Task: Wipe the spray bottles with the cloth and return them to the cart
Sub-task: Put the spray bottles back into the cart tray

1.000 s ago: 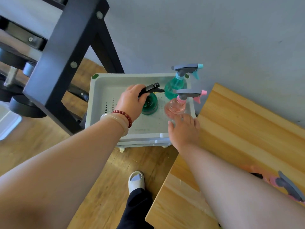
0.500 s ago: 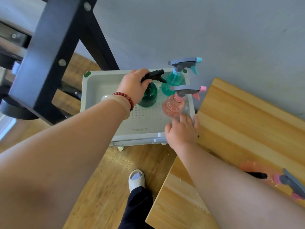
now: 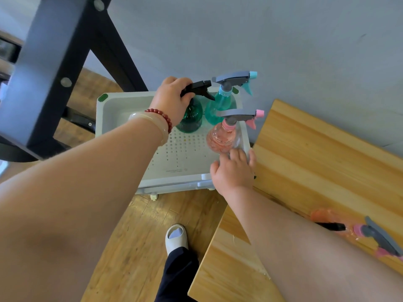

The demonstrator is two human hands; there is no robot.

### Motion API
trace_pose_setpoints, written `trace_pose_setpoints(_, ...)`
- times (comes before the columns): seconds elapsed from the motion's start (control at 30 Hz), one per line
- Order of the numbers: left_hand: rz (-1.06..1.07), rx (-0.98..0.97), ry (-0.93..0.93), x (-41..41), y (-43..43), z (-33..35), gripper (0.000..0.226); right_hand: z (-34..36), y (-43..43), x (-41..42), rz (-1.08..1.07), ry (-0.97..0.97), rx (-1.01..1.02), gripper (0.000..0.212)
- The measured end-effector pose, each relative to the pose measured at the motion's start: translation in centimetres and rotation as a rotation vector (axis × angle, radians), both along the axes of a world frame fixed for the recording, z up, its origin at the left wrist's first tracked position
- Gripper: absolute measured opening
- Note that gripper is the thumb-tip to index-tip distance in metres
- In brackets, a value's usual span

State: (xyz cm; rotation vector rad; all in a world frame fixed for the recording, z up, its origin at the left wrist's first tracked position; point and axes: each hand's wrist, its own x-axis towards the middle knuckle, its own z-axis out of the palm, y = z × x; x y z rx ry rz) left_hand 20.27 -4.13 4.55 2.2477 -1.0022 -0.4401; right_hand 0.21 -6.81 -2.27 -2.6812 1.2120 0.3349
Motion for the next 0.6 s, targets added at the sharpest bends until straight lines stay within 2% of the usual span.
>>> trace_pose_setpoints(0.07,0.000,-0.003,-0.002,-0.1,0.1,-0.1,0.030,0.2,0.0,-0.1,-0.001,-0.004,-0.005,0.060)
trace_pose_setpoints(0.2,-0.010,0.004,-0.003,0.0,0.4,-0.1,0.028,0.3,0.1,-0.2,0.015,0.013,0.014,0.043)
trace_pose_setpoints(0.33,-0.027,0.044,-0.008,0.2,0.1,0.5,0.028,0.4,0.2,-0.2,0.011,0.022,0.013,0.043)
trace_pose_setpoints(0.47,0.002,0.032,-0.012,-0.7,0.5,0.3,0.041,0.5,0.2,-0.2,0.012,0.034,0.023,0.043)
trace_pose_setpoints(0.6,0.045,0.048,-0.137,-2.4,2.2,-0.5,0.049,0.8,0.2,-0.4,-0.001,0.020,0.041,0.043)
